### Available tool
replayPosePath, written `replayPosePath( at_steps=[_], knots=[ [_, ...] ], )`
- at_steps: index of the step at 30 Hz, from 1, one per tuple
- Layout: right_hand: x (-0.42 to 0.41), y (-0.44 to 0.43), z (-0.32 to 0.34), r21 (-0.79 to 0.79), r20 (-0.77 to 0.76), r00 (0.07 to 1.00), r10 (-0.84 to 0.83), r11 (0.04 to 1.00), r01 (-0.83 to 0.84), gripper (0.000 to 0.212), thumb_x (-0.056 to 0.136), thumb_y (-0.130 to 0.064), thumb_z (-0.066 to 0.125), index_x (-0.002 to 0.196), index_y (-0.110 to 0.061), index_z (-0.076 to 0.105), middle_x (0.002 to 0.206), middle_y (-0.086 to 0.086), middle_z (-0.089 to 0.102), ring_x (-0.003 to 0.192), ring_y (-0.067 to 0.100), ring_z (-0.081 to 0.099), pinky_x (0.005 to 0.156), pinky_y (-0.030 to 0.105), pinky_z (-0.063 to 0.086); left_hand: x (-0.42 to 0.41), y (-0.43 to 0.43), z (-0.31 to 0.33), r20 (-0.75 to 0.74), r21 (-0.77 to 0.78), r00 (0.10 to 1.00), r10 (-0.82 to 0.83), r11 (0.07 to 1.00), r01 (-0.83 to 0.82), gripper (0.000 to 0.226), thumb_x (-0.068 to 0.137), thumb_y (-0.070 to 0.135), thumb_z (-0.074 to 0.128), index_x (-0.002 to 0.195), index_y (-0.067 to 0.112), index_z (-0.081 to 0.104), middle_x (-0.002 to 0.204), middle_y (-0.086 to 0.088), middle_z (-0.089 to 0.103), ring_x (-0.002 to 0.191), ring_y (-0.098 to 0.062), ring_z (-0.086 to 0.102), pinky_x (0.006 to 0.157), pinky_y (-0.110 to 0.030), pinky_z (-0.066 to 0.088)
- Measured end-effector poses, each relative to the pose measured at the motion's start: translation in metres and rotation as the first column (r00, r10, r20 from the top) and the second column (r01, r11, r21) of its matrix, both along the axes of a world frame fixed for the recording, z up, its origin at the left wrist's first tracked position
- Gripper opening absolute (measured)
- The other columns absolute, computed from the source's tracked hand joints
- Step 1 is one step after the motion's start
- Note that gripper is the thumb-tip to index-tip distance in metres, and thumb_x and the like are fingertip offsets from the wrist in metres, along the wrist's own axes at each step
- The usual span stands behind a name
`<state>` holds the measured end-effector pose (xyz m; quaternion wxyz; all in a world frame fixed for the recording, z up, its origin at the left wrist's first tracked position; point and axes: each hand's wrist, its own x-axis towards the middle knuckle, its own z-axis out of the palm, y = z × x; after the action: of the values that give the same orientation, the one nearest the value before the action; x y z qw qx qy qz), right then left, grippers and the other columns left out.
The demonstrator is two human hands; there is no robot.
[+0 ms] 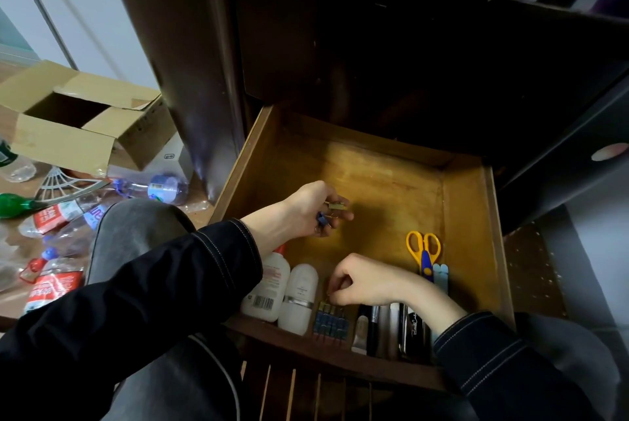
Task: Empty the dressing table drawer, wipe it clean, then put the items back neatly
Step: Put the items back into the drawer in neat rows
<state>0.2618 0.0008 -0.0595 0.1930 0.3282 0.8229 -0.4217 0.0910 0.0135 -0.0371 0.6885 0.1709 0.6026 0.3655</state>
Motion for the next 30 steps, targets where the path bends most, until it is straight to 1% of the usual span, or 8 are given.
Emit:
replayPosePath(
  at_steps=[5, 8, 11, 13, 16, 24, 27, 30],
  knots=[
    [0.006, 0.016, 0.013, 0.120, -0.137, 0.943, -0.303, 0.940, 0.319, 0.017, 0.095, -0.027, 0.064, 0.080, -0.024, 0.071, 0.069, -0.002, 0.071, 0.067, 0.013, 0.068, 0.072, 0.041, 0.057, 0.001, 0.000, 0.002, -0.001, 0.013, 1.000, 0.013, 1.000, -0.013, 0.030, 0.097, 0.008, 0.038, 0.114, 0.004, 0.063, 0.091, -0.015, 0.072, 0.060, -0.017, 0.050, 0.051, -0.024, 0.041],
    [0.014, 0.025, 0.019, 0.287, -0.290, 0.829, -0.479, 0.783, 0.553, 0.017, 0.097, -0.033, 0.061, 0.083, -0.031, 0.069, 0.076, -0.006, 0.072, 0.074, 0.016, 0.070, 0.073, 0.042, 0.057, 0.003, -0.002, 0.003, -0.034, 0.008, 0.999, -0.013, 1.000, 0.013, 0.030, 0.097, 0.006, 0.039, 0.120, 0.002, 0.057, 0.087, -0.017, 0.070, 0.056, -0.017, 0.047, 0.049, -0.024, 0.038],
    [0.017, 0.030, 0.024, 0.221, -0.479, 0.695, -0.536, 0.693, 0.687, 0.010, 0.098, -0.034, 0.061, 0.097, -0.030, 0.070, 0.092, -0.015, 0.070, 0.093, 0.005, 0.065, 0.080, 0.032, 0.053, 0.008, -0.005, 0.008, -0.049, 0.003, 0.989, -0.138, 0.990, 0.138, 0.019, 0.097, 0.008, 0.041, 0.113, 0.006, 0.050, 0.074, -0.016, 0.069, 0.051, -0.016, 0.041, 0.048, -0.024, 0.033],
    [0.014, 0.029, 0.025, 0.139, -0.510, 0.684, -0.521, 0.735, 0.664, 0.011, 0.097, -0.031, 0.063, 0.104, -0.027, 0.072, 0.099, -0.016, 0.070, 0.100, 0.004, 0.063, 0.086, 0.030, 0.051, 0.010, -0.008, 0.011, -0.027, 0.022, 0.970, -0.241, 0.970, 0.241, 0.014, 0.095, 0.008, 0.040, 0.108, 0.008, 0.045, 0.075, -0.016, 0.066, 0.050, -0.014, 0.037, 0.049, -0.024, 0.030],
    [0.010, 0.024, 0.026, 0.066, -0.493, 0.708, -0.505, 0.790, 0.609, 0.008, 0.094, -0.026, 0.067, 0.100, -0.030, 0.071, 0.094, -0.011, 0.071, 0.089, 0.006, 0.066, 0.077, 0.031, 0.054, 0.010, -0.011, 0.013, -0.009, 0.041, 0.953, -0.303, 0.952, 0.304, 0.014, 0.092, 0.009, 0.039, 0.105, 0.007, 0.043, 0.079, -0.015, 0.060, 0.054, -0.013, 0.035, 0.053, -0.024, 0.028],
    [0.008, 0.026, 0.031, -0.079, -0.507, 0.626, -0.593, 0.755, 0.651, 0.040, 0.077, -0.011, 0.079, 0.106, -0.034, 0.064, 0.090, 0.001, 0.069, 0.073, 0.015, 0.060, 0.069, 0.033, 0.048, 0.012, -0.011, 0.019, -0.033, 0.066, 0.957, -0.287, 0.955, 0.289, 0.014, 0.095, 0.015, 0.040, 0.105, 0.008, 0.046, 0.083, -0.015, 0.058, 0.055, -0.013, 0.034, 0.054, -0.024, 0.026],
    [0.009, 0.028, 0.030, -0.055, -0.531, 0.619, -0.578, 0.753, 0.656, 0.029, 0.083, -0.010, 0.074, 0.101, -0.031, 0.066, 0.083, 0.005, 0.065, 0.076, 0.015, 0.059, 0.073, 0.031, 0.047, 0.010, -0.010, 0.019, -0.041, 0.061, 0.971, -0.237, 0.969, 0.239, 0.017, 0.096, 0.017, 0.037, 0.106, 0.008, 0.047, 0.081, -0.016, 0.060, 0.054, -0.014, 0.033, 0.051, -0.024, 0.026],
    [0.011, 0.027, 0.029, -0.068, -0.516, 0.631, -0.580, 0.762, 0.644, 0.018, 0.083, -0.012, 0.075, 0.091, -0.026, 0.067, 0.081, 0.004, 0.062, 0.068, 0.015, 0.054, 0.066, 0.035, 0.044, 0.010, -0.008, 0.017, -0.061, 0.073, 0.978, -0.201, 0.976, 0.205, 0.019, 0.095, 0.013, 0.037, 0.105, 0.004, 0.052, 0.072, -0.013, 0.060, 0.051, -0.014, 0.033, 0.048, -0.024, 0.025]
  ],
)
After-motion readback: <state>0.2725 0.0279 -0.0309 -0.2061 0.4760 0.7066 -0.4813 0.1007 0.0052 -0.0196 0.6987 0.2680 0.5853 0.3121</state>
